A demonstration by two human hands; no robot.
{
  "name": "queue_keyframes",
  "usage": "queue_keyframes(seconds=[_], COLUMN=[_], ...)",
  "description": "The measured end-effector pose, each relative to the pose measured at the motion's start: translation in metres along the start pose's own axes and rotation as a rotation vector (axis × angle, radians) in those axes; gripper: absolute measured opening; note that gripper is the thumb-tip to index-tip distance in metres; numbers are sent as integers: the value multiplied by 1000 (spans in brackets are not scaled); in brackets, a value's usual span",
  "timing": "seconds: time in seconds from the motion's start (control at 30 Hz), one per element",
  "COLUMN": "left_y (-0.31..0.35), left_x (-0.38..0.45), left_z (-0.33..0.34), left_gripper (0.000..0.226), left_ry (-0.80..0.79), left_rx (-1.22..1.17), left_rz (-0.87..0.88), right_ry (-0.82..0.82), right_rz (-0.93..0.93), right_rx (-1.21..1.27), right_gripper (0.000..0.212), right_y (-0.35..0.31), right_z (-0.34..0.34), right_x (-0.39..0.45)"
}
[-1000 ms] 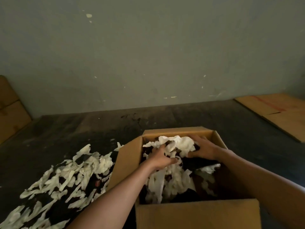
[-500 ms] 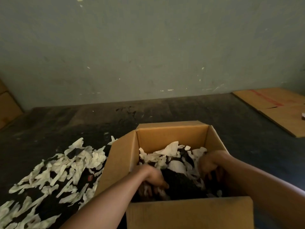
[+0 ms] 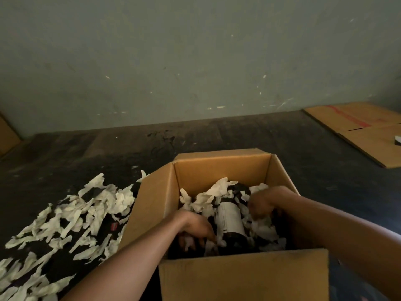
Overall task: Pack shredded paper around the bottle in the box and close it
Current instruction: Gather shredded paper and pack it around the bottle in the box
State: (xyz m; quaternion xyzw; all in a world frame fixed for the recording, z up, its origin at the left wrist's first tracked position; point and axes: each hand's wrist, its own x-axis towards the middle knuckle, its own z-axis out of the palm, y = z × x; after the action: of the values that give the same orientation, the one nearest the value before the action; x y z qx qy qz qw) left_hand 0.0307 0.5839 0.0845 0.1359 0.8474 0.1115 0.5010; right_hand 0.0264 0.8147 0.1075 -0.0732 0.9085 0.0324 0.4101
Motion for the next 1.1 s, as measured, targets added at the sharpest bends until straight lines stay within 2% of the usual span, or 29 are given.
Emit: queue_keyframes(seconds=[0.03,0.1,0.17,0.23,0.3,0.37,0.43,0.5,0.57,0.6,0.67,0.73,0.8,0.93,1.0,1.07,1.1], left_y=[-1,-9,-18,-21,-16,-10,-6,-6,-6,-6,-2,8,17,18,11,7,5], left_x=[0,9,22,34,44,45,44,47,47,50,59,75,88,82,67,52,48], left_z=[-6,-16,-18,-14,-8,-8,-15,-25,-33,-35,-33,-20,-2,-3,-17,-24,-23], left_gripper=[44,46,59,66,62,53,47,49,60,66,73,73,70,65,64,60,56], left_ry=[69,324,511,473,332,223,257,460,635,667,592,437,350,389,477,573,571], left_rx=[-28,7,-23,-115,-338,-533,-421,-184,-97,-98,-145,-260,-298,-184,-25,88,120], left_rz=[3,4,-19,23,30,-9,17,-9,-61,-56,-10,54,103,102,49,-23,-25], right_ry=[145,379,385,319,294,296,311,386,447,429,334,265,263,222,222,193,137], right_rz=[-4,39,88,-6,-166,-237,-222,-160,-84,-45,25,84,40,-69,-13,38,34], right_rx=[124,390,531,472,443,561,649,690,634,592,532,528,614,815,670,428,294], right_gripper=[31,39,52,55,52,50,44,37,43,50,63,70,72,72,75,63,55], right_y=[7,17,15,3,-13,-20,-10,8,25,28,26,16,7,16,25,23,20], right_z=[-11,-24,-19,-3,10,11,1,-14,-23,-22,1,31,41,2,-13,-10,-3], right_x=[5,25,51,81,102,104,93,82,74,71,73,81,80,52,37,24,21])
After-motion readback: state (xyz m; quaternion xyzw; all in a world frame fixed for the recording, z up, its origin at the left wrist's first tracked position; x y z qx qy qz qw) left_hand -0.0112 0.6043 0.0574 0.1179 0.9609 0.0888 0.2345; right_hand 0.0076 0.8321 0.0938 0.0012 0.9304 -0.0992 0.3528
